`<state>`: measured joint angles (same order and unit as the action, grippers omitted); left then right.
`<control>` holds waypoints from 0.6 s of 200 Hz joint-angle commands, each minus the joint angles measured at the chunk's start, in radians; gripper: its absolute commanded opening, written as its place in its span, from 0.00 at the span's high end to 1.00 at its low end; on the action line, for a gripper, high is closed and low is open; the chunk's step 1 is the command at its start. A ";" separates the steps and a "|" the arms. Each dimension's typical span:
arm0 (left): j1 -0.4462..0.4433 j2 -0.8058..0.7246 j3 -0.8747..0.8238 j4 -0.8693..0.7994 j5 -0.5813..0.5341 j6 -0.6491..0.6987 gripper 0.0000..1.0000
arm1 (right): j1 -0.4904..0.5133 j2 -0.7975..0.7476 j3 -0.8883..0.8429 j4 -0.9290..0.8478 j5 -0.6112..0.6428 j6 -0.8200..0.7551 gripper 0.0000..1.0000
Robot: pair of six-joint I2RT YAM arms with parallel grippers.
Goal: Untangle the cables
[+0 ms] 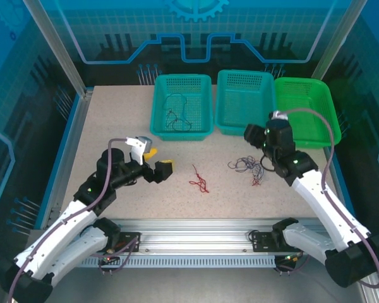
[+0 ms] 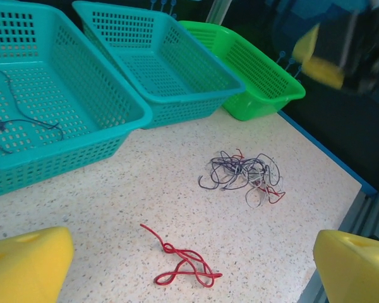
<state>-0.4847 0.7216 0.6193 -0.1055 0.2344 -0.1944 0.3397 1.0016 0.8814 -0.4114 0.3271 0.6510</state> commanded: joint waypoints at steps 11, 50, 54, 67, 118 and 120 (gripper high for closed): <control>-0.009 0.038 0.037 0.050 0.059 0.071 0.01 | -0.042 0.000 -0.166 -0.136 0.059 0.070 0.33; -0.011 0.050 0.037 0.019 0.047 0.040 0.01 | -0.077 0.081 -0.297 -0.047 -0.046 0.100 0.22; -0.012 0.049 0.030 0.025 0.046 0.032 0.01 | -0.085 0.097 -0.307 -0.023 -0.065 0.093 0.22; -0.013 0.048 0.006 0.050 0.042 0.000 0.01 | -0.108 0.160 -0.321 0.042 -0.129 0.079 0.22; -0.022 0.129 0.071 -0.023 0.001 -0.098 0.01 | -0.124 0.337 -0.297 0.197 -0.190 -0.036 0.74; -0.024 0.133 0.073 -0.022 0.003 -0.104 0.02 | -0.124 0.337 -0.298 0.200 -0.189 -0.039 0.76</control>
<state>-0.4953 0.8116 0.6350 -0.0868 0.2543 -0.2272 0.2279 1.3151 0.5705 -0.3176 0.1669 0.6746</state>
